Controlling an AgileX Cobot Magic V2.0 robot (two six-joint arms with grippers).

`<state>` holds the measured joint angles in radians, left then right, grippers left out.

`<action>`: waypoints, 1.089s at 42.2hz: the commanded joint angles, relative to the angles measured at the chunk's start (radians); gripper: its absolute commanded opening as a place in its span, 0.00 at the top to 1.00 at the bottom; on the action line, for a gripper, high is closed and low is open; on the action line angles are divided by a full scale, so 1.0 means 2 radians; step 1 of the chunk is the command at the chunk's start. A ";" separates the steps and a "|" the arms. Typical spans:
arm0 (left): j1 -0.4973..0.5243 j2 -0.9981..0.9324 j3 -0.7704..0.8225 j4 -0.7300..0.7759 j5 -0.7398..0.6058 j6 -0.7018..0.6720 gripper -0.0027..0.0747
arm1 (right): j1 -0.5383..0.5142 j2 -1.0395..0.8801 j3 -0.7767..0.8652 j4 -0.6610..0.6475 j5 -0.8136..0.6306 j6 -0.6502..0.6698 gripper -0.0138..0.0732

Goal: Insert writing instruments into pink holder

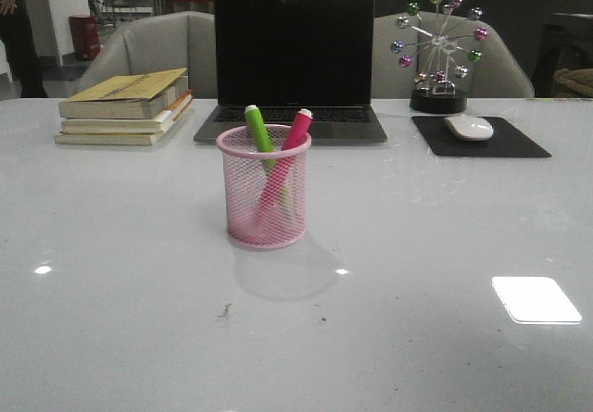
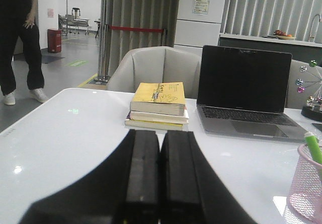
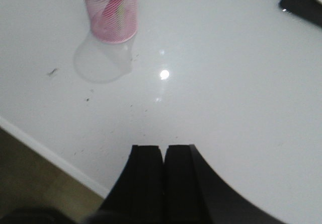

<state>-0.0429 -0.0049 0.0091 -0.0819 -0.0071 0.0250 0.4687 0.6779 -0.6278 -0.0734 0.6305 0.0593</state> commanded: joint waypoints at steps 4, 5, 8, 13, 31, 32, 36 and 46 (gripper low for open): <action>-0.004 -0.009 0.000 -0.003 -0.044 -0.001 0.85 | -0.069 -0.083 0.067 -0.003 -0.181 -0.001 0.77; -0.004 -0.009 0.000 -0.003 -0.044 -0.001 0.85 | -0.076 -0.096 0.080 -0.003 -0.201 -0.001 0.77; -0.004 -0.009 0.000 -0.003 -0.044 -0.001 0.85 | -0.103 -0.142 0.124 -0.003 -0.273 -0.001 0.77; -0.004 -0.009 0.000 -0.003 -0.044 -0.001 0.85 | -0.139 -0.215 0.203 -0.002 -0.363 -0.001 0.77; -0.004 -0.009 0.000 -0.003 -0.044 -0.001 0.85 | -0.217 -0.355 0.322 -0.002 -0.368 -0.001 0.77; -0.004 -0.009 0.000 -0.003 -0.044 -0.001 0.85 | -0.217 -0.355 0.322 -0.002 -0.366 -0.001 0.77; -0.004 -0.009 0.000 -0.003 -0.044 -0.001 0.85 | -0.217 -0.355 0.322 -0.002 -0.359 -0.001 0.77; -0.004 -0.009 0.000 -0.003 -0.044 -0.001 0.85 | -0.217 -0.355 0.322 -0.002 -0.358 -0.001 0.77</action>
<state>-0.0429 -0.0049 0.0091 -0.0841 -0.0070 0.0250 0.0415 -0.0096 0.0275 -0.0734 -0.0121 0.0593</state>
